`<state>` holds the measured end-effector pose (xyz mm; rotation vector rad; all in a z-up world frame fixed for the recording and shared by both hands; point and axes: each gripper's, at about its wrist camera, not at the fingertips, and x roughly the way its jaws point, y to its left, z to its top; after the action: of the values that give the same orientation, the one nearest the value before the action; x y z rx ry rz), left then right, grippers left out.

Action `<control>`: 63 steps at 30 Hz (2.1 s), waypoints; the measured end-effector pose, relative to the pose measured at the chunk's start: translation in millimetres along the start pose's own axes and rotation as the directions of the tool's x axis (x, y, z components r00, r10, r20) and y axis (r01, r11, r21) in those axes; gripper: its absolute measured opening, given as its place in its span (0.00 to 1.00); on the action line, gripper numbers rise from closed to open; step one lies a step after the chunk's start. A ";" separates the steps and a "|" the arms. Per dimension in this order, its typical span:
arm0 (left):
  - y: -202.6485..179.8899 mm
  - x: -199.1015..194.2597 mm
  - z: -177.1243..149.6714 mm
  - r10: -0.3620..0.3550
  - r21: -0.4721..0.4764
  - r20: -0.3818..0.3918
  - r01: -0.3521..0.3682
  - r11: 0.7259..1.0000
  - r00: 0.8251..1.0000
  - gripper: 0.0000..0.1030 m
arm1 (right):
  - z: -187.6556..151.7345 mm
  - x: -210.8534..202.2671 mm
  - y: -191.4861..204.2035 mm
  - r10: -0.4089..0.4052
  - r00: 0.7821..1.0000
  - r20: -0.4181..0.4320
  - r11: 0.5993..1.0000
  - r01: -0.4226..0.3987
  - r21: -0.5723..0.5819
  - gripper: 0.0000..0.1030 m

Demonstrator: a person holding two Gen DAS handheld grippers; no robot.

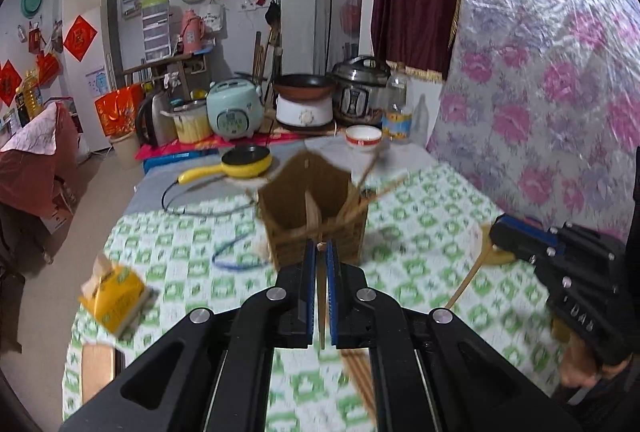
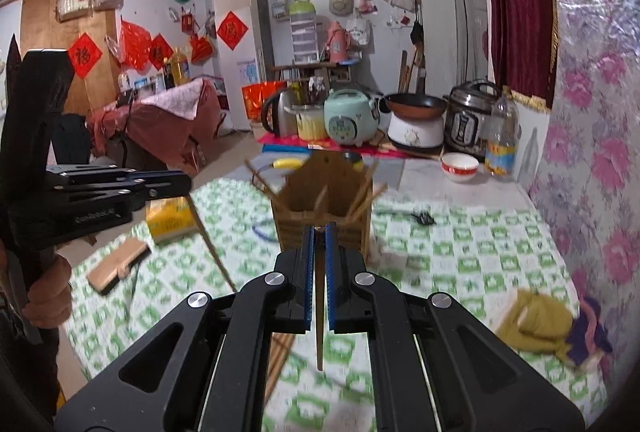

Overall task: Organize utensils
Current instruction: 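Lift both chopsticks up and lower them into the wooden holder, then open both tools to release the chopsticks into the holder, then move both open tools back over the remaining chopsticks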

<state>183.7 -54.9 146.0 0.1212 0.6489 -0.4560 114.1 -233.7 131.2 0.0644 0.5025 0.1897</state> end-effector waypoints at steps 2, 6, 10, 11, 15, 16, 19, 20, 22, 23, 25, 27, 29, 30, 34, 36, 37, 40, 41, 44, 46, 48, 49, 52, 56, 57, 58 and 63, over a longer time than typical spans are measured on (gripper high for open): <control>1.2 3.3 25.7 0.007 -0.015 0.034 -0.006 1.000 0.999 0.06 | 21.9 6.6 -2.6 0.008 0.999 0.037 1.000 -0.008 0.020 0.06; 4.0 2.1 64.7 0.040 -0.046 0.143 -0.034 0.998 0.989 0.06 | 62.5 16.9 -10.4 -0.015 0.988 0.154 0.997 0.002 0.083 0.06; 10.6 14.9 85.1 0.093 -0.098 0.238 -0.071 0.993 0.967 0.06 | 85.1 28.4 -20.1 -0.083 0.947 0.311 0.986 0.032 0.165 0.06; 14.4 24.5 85.9 0.098 -0.117 0.248 -0.071 0.991 0.964 0.06 | 87.4 33.9 -22.0 -0.104 0.937 0.332 0.982 0.045 0.181 0.06; 28.6 71.3 73.9 0.104 -0.162 0.196 -0.073 0.984 0.975 0.06 | 75.0 85.9 -28.9 -0.115 0.945 0.307 0.979 0.055 0.195 0.06; 32.1 81.1 69.5 0.094 -0.165 0.172 -0.065 0.984 0.981 0.06 | 68.3 105.3 -32.2 -0.097 0.960 0.261 0.980 0.047 0.192 0.06; 45.9 109.5 49.2 0.056 -0.210 0.088 -0.036 0.977 0.995 0.12 | 63.3 147.0 -48.6 -0.064 0.993 0.096 0.979 0.043 0.201 0.11; 49.9 112.2 44.4 0.047 -0.226 0.091 -0.025 0.974 0.995 0.17 | 62.1 143.9 -57.8 -0.059 0.993 0.104 0.969 0.032 0.245 0.14; 51.5 115.4 44.5 0.080 -0.199 0.070 -0.065 0.978 0.994 0.45 | 65.3 135.1 -69.2 -0.035 0.993 0.115 0.959 0.001 0.285 0.17; 52.7 111.8 44.0 0.116 -0.203 0.081 -0.097 0.974 0.990 0.47 | 64.4 131.5 -69.9 -0.031 0.992 0.122 0.957 -0.006 0.290 0.18; 55.5 106.6 43.5 0.113 -0.209 0.093 -0.092 0.974 0.989 0.62 | 63.9 125.1 -66.9 -0.052 0.989 0.139 0.959 0.011 0.283 0.22; 57.9 99.8 42.4 0.109 -0.222 0.101 -0.085 0.971 0.989 0.70 | 62.9 125.8 -62.4 -0.055 0.989 0.137 0.964 0.017 0.266 0.22; 59.4 93.2 41.1 0.127 -0.222 0.106 -0.101 0.970 0.986 0.76 | 60.8 125.0 -54.3 -0.051 0.990 0.131 0.969 0.018 0.246 0.23; 59.6 91.5 40.3 0.132 -0.222 0.109 -0.105 0.969 0.985 0.80 | 60.1 126.6 -51.6 -0.049 0.990 0.129 0.971 0.017 0.237 0.25; 65.0 84.0 39.4 0.146 -0.245 0.121 -0.113 0.963 0.982 0.90 | 60.0 121.5 -38.3 -0.056 0.989 0.135 0.980 0.028 0.199 0.30; 68.3 80.5 37.3 0.155 -0.261 0.118 -0.120 0.958 0.981 0.91 | 58.3 116.9 -33.8 -0.071 0.988 0.138 0.981 0.044 0.187 0.35; 69.2 79.3 36.2 0.163 -0.266 0.115 -0.128 0.955 0.980 0.91 | 57.2 114.1 -32.6 -0.077 0.987 0.139 0.982 0.051 0.184 0.36; 68.7 72.7 23.8 0.182 -0.258 0.108 -0.150 0.954 0.977 0.93 | 55.2 104.6 -32.1 -0.077 0.988 0.136 0.982 0.052 0.184 0.37; 67.8 70.2 14.3 0.193 -0.254 0.113 -0.160 0.954 0.975 0.94 | 53.3 98.8 -31.5 -0.077 0.988 0.136 0.982 0.052 0.183 0.37; 71.6 70.9 -18.2 0.210 -0.255 0.090 -0.181 0.950 0.974 0.95 | 46.5 85.4 -29.2 -0.083 0.987 0.136 0.983 0.059 0.172 0.44; 73.7 75.4 -37.5 0.208 -0.245 0.055 -0.189 0.951 0.977 0.95 | 27.1 72.0 -27.4 -0.091 0.985 0.144 0.985 0.068 0.156 0.52; 75.7 80.0 -57.7 0.222 -0.233 0.020 -0.211 0.949 0.975 0.95 | 1.3 64.2 -30.6 -0.119 0.980 0.160 0.981 0.092 0.171 0.65; 76.3 82.4 -66.7 0.227 -0.226 0.007 -0.220 0.949 0.974 0.95 | -12.4 64.7 -32.6 -0.136 0.980 0.143 0.979 0.111 0.169 0.65; 78.8 92.7 -97.2 0.264 -0.198 -0.072 -0.273 0.941 0.962 0.95 | -45.2 70.8 -41.1 -0.155 0.985 0.071 0.976 0.142 0.166 0.65; 81.2 98.1 -124.6 0.262 -0.175 -0.146 -0.285 0.942 0.954 0.95 | -77.1 79.6 -56.5 -0.111 0.993 -0.050 0.972 0.119 0.203 0.66; 80.3 97.8 -130.9 0.249 -0.167 -0.164 -0.275 0.947 0.955 0.95 | -83.1 80.6 -57.8 -0.101 0.992 -0.072 0.973 0.114 0.199 0.66; 78.7 96.7 -136.7 0.231 -0.160 -0.174 -0.259 0.952 0.957 0.95 | -90.8 80.6 -57.7 -0.109 0.989 -0.097 0.975 0.126 0.186 0.67; 66.8 96.8 -162.2 0.155 -0.109 -0.232 -0.184 0.977 0.960 0.95 | -114.8 76.6 -51.4 -0.132 0.980 -0.148 0.980 0.151 0.127 0.77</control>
<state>191.4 9.3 -43.7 0.1041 0.8791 -0.2348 132.7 -267.4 -11.0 0.1500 0.6566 0.0189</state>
